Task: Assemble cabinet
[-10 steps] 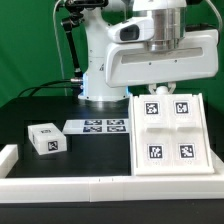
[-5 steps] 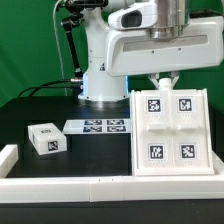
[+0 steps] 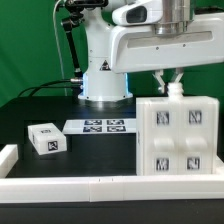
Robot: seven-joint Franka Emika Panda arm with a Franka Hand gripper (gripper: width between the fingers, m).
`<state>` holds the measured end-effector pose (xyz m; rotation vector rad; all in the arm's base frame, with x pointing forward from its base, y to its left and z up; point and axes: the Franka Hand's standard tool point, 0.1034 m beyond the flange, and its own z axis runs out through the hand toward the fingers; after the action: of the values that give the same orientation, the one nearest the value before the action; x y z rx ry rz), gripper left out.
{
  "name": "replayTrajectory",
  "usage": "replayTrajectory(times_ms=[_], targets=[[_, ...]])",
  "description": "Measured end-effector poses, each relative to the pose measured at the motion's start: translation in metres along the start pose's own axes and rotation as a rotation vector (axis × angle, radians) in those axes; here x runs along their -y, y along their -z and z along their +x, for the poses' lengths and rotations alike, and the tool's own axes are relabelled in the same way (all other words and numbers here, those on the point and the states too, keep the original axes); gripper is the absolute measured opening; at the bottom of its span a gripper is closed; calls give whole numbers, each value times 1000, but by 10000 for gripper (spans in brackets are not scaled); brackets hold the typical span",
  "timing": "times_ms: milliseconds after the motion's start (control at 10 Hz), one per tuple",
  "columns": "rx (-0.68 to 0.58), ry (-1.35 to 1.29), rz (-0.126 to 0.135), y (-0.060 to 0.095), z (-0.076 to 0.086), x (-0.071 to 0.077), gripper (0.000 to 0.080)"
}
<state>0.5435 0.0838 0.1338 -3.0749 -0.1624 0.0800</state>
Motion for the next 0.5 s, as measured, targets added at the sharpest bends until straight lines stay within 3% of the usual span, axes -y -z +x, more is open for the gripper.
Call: replayTrajectory(times_ms=[400,500], targets=[[11,1,2,10,7,-5,1],[10,2,2,9,6,-5,89]])
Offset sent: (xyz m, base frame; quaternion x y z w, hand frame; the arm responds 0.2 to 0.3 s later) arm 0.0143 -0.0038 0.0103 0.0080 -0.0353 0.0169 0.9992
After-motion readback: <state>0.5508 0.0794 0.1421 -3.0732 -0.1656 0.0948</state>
